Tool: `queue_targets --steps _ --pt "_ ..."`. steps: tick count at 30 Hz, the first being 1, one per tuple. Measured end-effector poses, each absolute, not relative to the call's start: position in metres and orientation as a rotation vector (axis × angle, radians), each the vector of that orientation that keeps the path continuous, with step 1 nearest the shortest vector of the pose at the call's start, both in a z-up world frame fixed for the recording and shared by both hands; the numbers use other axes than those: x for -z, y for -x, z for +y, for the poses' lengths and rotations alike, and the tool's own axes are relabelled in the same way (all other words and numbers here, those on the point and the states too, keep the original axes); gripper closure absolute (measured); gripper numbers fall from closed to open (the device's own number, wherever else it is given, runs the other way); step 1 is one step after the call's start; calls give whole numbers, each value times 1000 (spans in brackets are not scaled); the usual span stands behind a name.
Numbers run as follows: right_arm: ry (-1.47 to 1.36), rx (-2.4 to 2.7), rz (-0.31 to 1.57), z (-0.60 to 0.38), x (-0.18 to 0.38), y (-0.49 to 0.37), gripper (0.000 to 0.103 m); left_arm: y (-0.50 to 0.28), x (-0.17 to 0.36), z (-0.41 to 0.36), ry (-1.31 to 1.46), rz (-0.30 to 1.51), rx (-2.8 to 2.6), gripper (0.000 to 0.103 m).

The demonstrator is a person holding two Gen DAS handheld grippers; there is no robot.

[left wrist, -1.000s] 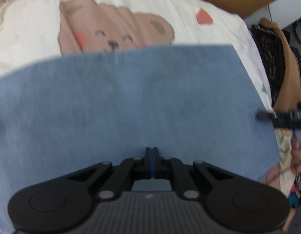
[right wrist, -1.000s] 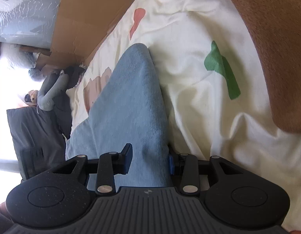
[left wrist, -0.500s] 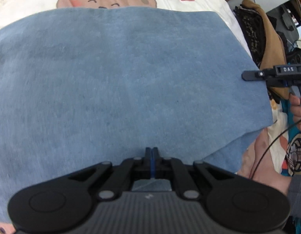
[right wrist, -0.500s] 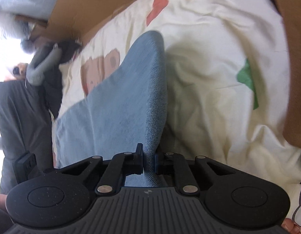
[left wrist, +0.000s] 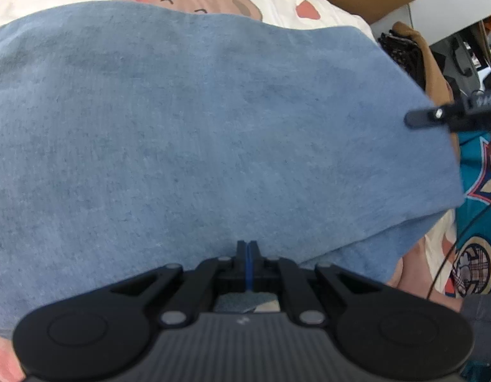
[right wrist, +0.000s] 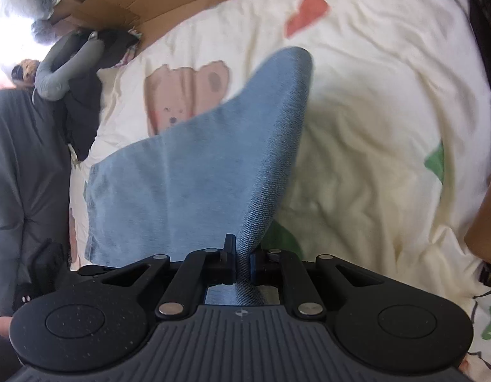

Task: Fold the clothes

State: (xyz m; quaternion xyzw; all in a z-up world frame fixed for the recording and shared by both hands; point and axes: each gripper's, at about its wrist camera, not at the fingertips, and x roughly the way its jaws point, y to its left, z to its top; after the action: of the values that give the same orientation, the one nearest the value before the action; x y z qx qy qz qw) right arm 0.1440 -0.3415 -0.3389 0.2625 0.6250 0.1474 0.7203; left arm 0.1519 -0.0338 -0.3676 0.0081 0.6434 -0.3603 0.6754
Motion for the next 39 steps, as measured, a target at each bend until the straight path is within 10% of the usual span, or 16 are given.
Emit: queue_targets --steps 12,18,39 --pt "-353 -364 1414 -262 246 -172 97 -163 340 26 133 1347 745 88" --pt "-258 -318 1426 -215 219 -180 97 -188 313 83 161 1242 609 57" --pt "0 -370 1468 -58 190 -202 97 -207 305 204 385 1149 349 53"
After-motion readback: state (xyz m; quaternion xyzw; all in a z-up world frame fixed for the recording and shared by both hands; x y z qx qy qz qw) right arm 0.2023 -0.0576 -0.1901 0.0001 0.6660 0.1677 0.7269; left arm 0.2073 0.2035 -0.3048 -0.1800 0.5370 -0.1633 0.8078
